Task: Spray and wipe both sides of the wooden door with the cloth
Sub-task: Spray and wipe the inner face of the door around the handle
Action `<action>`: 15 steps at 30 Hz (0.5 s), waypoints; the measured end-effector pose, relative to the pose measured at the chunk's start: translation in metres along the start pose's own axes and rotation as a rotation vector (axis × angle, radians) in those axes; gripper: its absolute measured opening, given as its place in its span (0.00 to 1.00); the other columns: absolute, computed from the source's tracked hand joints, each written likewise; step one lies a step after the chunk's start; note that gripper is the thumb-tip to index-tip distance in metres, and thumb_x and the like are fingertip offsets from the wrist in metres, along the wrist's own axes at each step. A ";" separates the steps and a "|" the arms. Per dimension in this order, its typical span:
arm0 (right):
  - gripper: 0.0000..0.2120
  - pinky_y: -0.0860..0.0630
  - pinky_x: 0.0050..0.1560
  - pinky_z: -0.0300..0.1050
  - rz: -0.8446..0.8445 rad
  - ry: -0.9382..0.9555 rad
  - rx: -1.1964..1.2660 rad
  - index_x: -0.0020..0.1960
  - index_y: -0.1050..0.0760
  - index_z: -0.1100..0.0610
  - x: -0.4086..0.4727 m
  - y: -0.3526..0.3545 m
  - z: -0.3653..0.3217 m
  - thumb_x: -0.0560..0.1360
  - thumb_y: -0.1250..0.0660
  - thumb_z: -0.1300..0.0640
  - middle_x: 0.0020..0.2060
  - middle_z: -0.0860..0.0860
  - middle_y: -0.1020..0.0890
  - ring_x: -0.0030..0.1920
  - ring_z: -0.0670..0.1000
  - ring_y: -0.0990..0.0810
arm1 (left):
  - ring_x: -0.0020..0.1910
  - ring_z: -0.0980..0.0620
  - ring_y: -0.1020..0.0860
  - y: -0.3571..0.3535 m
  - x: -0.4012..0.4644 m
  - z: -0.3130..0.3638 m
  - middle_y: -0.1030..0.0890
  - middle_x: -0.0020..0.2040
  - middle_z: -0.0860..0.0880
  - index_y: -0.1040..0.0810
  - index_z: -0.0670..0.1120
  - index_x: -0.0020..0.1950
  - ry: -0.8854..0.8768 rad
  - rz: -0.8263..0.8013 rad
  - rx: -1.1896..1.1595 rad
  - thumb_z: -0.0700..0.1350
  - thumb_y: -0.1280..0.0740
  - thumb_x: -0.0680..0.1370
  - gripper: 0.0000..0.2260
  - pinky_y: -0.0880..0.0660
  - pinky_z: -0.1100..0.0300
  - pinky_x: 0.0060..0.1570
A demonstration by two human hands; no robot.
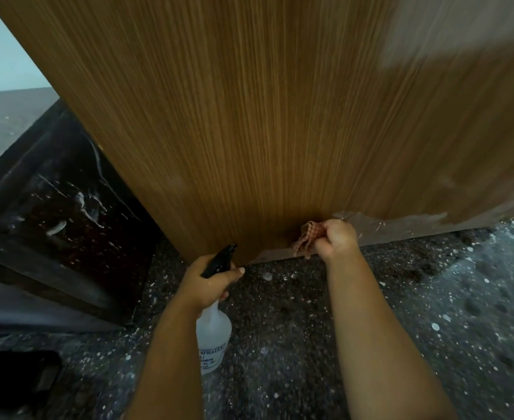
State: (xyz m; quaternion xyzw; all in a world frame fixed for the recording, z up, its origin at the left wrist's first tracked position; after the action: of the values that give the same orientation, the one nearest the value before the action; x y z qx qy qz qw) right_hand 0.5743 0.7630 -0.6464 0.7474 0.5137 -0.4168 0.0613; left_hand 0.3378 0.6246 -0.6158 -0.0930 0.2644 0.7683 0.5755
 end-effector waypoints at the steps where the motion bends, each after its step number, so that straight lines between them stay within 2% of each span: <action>1: 0.19 0.26 0.59 0.55 0.006 0.020 0.009 0.65 0.32 0.65 0.001 -0.003 0.000 0.79 0.52 0.74 0.45 0.58 0.25 0.41 0.55 0.25 | 0.33 0.50 0.25 -0.001 0.000 0.000 0.22 0.38 0.44 0.22 0.42 0.42 -0.001 -0.006 0.009 0.43 0.26 0.77 0.08 0.26 0.59 0.33; 4: 0.21 0.26 0.60 0.53 0.012 -0.020 0.007 0.72 0.36 0.61 0.001 -0.012 0.026 0.81 0.50 0.70 0.48 0.57 0.25 0.42 0.53 0.25 | 0.32 0.51 0.26 -0.003 -0.003 -0.002 0.23 0.38 0.43 0.22 0.42 0.43 -0.008 -0.022 0.029 0.43 0.27 0.77 0.08 0.26 0.60 0.32; 6: 0.15 0.24 0.61 0.56 -0.045 -0.135 -0.012 0.65 0.32 0.64 -0.004 -0.017 0.061 0.81 0.50 0.69 0.49 0.59 0.25 0.44 0.55 0.23 | 0.32 0.52 0.25 -0.004 -0.004 -0.001 0.23 0.36 0.45 0.22 0.42 0.42 -0.026 -0.029 0.056 0.43 0.27 0.77 0.08 0.26 0.61 0.31; 8: 0.13 0.27 0.64 0.60 -0.181 -0.235 -0.032 0.57 0.31 0.67 -0.025 -0.030 0.097 0.81 0.52 0.70 0.50 0.63 0.25 0.47 0.59 0.23 | 0.31 0.52 0.25 -0.002 -0.004 -0.001 0.23 0.33 0.48 0.22 0.43 0.40 -0.044 -0.024 0.052 0.43 0.27 0.77 0.08 0.27 0.60 0.31; 10: 0.14 0.30 0.65 0.60 -0.282 -0.273 -0.019 0.58 0.31 0.69 -0.046 -0.043 0.125 0.80 0.53 0.72 0.50 0.65 0.25 0.49 0.62 0.24 | 0.31 0.51 0.24 0.000 -0.004 -0.001 0.21 0.33 0.49 0.21 0.44 0.39 -0.046 -0.004 0.023 0.43 0.26 0.76 0.08 0.26 0.58 0.33; 12: 0.14 0.29 0.60 0.58 -0.274 -0.289 -0.015 0.56 0.31 0.71 -0.049 -0.046 0.135 0.78 0.53 0.74 0.50 0.66 0.24 0.47 0.61 0.24 | 0.31 0.52 0.24 0.003 -0.004 -0.004 0.20 0.34 0.47 0.20 0.44 0.39 -0.031 0.019 0.000 0.43 0.26 0.76 0.07 0.27 0.59 0.32; 15: 0.22 0.25 0.49 0.62 -0.160 -0.193 0.012 0.70 0.34 0.69 -0.011 -0.021 0.104 0.79 0.54 0.72 0.62 0.68 0.26 0.48 0.63 0.22 | 0.29 0.52 0.26 0.004 -0.003 -0.005 0.21 0.37 0.44 0.22 0.42 0.40 -0.026 0.000 0.001 0.43 0.26 0.76 0.08 0.27 0.58 0.32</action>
State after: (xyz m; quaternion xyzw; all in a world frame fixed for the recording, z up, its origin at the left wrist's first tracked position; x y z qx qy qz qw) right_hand 0.4975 0.7108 -0.6988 0.6609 0.5610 -0.4933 0.0727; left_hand 0.3346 0.6183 -0.6176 -0.0827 0.2574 0.7691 0.5791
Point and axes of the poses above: each hand's wrist, its own x-axis towards the middle knuckle, its own y-axis out of the back of the hand, z = x × y, the point moved 8 cm from there along x, towards the middle knuckle
